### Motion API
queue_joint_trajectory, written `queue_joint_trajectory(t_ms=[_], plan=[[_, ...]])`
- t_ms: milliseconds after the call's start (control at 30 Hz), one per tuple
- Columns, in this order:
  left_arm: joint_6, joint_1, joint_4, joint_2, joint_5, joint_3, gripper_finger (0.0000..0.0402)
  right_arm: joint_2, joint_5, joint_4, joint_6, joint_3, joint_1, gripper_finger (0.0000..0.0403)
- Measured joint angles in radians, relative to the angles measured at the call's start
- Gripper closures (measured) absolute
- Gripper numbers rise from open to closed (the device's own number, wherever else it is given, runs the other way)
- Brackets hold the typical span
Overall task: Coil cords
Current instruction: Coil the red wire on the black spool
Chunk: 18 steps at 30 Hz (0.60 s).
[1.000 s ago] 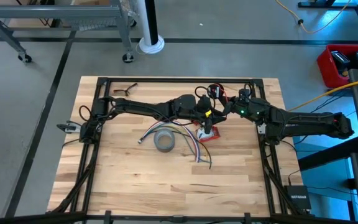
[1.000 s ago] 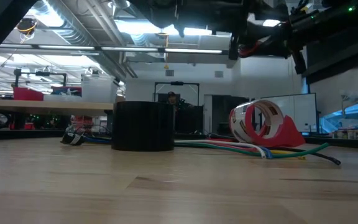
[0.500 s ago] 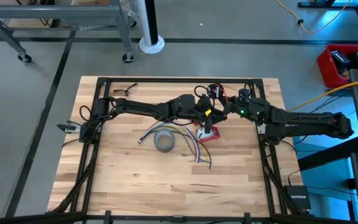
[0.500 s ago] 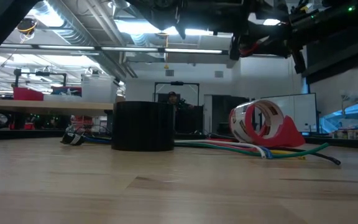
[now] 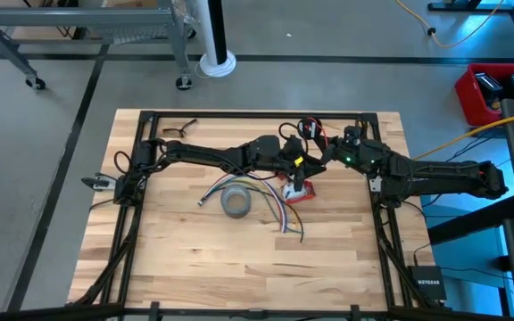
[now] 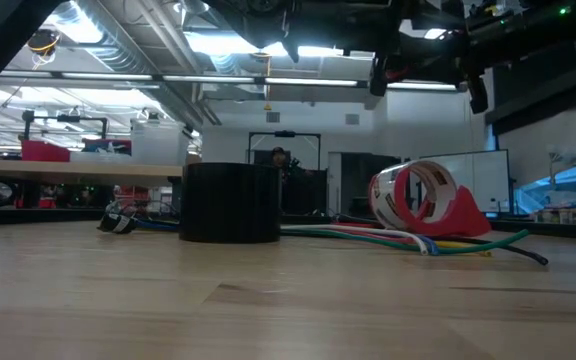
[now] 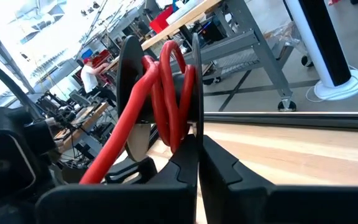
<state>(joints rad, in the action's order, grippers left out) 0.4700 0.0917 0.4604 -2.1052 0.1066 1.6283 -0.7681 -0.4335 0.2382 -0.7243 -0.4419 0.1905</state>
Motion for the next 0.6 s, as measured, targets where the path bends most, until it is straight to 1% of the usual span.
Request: queue_joint_trajectory(t_ms=[133,233,367,600], plan=[[-0.006,0.000,0.000,0.000,0.000,0.000,0.0285,-0.001,0.000,0.000,0.000,0.000,0.000,0.0400],[-0.013,0.000,0.000,0.000,0.000,0.000,0.0295,-0.002,0.000,0.000,0.000,0.000,0.000,0.0400],[-0.038,0.000,-0.001,0.000,0.000,0.000,0.0326,-0.002,0.000,0.000,0.000,0.000,0.000,0.0400],[-0.055,0.000,-0.007,0.000,0.000,0.000,0.0393,-0.002,0.000,-0.003,0.000,0.000,0.000,0.0400]])
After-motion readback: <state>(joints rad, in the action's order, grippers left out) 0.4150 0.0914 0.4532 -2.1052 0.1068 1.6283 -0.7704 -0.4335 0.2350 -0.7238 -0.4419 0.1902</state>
